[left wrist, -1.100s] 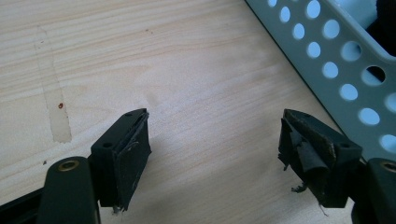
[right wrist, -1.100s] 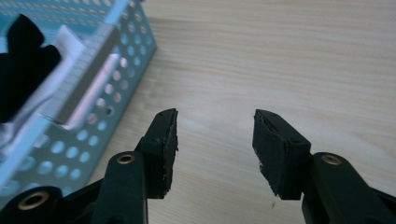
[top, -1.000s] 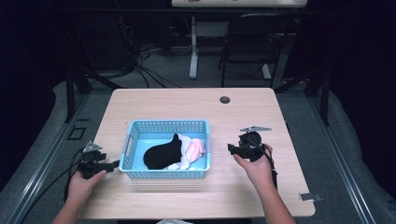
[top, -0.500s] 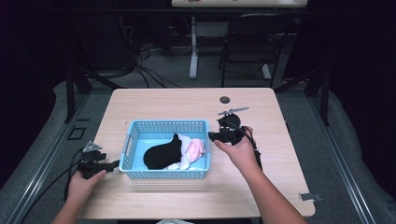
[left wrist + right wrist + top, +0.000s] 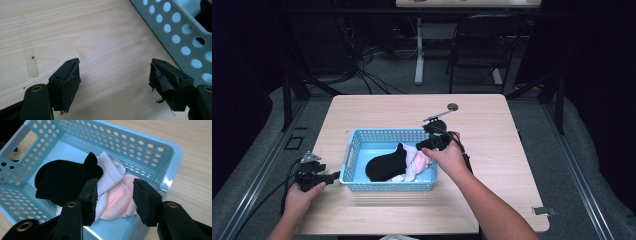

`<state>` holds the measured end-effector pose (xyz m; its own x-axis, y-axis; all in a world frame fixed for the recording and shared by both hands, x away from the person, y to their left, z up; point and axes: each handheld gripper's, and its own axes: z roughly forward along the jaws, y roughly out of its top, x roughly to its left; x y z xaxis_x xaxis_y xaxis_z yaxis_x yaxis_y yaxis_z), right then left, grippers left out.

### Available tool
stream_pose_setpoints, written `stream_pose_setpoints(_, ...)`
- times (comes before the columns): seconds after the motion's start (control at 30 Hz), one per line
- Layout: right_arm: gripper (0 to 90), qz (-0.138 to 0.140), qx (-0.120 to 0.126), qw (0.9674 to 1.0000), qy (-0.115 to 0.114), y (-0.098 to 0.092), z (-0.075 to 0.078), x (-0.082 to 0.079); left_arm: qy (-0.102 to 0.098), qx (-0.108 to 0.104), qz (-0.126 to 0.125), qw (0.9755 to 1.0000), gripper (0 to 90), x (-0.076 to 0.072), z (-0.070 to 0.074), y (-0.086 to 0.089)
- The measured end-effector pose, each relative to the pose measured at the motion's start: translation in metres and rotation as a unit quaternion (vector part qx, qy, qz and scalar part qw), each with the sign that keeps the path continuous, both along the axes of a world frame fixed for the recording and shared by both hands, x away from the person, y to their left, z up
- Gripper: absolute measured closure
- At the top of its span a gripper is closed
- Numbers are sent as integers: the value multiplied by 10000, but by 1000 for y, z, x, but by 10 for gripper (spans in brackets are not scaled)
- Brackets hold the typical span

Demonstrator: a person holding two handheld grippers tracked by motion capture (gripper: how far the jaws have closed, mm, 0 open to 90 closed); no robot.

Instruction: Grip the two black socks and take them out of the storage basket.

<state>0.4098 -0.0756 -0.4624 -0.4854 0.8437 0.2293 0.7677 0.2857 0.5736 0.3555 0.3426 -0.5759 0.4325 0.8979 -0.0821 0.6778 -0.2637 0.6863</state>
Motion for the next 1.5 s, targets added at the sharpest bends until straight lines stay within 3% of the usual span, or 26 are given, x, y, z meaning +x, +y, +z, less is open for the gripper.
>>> stream_pose_setpoints(0.33, 582, 207, -60, 9984, 528, 27, -12, 11, -11, 2, 0, 10000, 247, 0, 0, 0)
stream_pose_setpoints(0.4, 583, 187, -21, 9983, 549, 32, -15, 13, -13, 1, 0, 10000, 247, 0, 0, 0)
stream_pose_setpoints(0.6, 620, 338, -170, 9953, 887, 48, -26, 19, -14, -12, -5, 10000, 247, 0, 0, 0)
stream_pose_setpoints(0.93, 627, 285, -217, 9923, 1187, 63, -43, 27, -15, -13, -7, 10000, 247, 0, 1, 0)
stream_pose_setpoints(0.97, 635, 206, -143, 9926, 1187, 65, -45, 28, -13, -11, -9, 10000, 247, 0, 1, 0)
stream_pose_setpoints(1.07, 710, 315, -225, 9905, 1322, 68, -49, 31, -14, -13, -7, 10000, 247, 0, 1, 0)
stream_pose_setpoints(1.23, 856, 430, -187, 9909, 1260, 73, -47, 27, -14, -13, -10, 10000, 247, 0, 1, 0)
stream_pose_setpoints(1.5, 873, 555, 236, 9922, 1092, 72, -28, 20, -23, -9, -3, 10000, 247, 0, 1, 0)
